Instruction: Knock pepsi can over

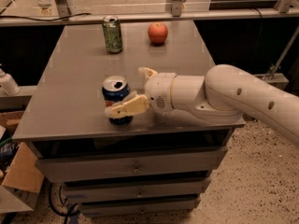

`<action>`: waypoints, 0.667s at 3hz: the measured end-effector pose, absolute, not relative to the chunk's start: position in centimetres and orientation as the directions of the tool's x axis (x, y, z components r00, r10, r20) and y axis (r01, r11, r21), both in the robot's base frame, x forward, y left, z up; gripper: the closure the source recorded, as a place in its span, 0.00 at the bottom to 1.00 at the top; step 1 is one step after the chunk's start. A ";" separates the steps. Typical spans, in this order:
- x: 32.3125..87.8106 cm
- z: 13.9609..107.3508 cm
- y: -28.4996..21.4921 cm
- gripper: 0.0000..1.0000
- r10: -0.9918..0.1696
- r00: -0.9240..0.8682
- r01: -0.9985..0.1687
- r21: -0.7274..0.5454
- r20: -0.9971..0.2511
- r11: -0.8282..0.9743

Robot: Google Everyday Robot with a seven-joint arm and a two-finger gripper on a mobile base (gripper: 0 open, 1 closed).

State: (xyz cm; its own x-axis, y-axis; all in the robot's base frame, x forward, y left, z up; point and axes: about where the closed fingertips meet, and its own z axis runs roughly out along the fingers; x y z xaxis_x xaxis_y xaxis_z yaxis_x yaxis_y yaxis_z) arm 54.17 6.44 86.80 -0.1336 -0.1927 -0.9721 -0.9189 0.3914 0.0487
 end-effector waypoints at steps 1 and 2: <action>56.4 87.5 6.7 0.00 -0.182 -0.145 -0.906 0.057 -0.973 0.419; 59.3 89.3 6.9 0.00 -0.176 -0.159 -0.890 0.064 -0.971 0.452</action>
Offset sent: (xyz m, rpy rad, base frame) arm 0.0944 0.0006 0.0463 0.0118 0.0369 -0.1247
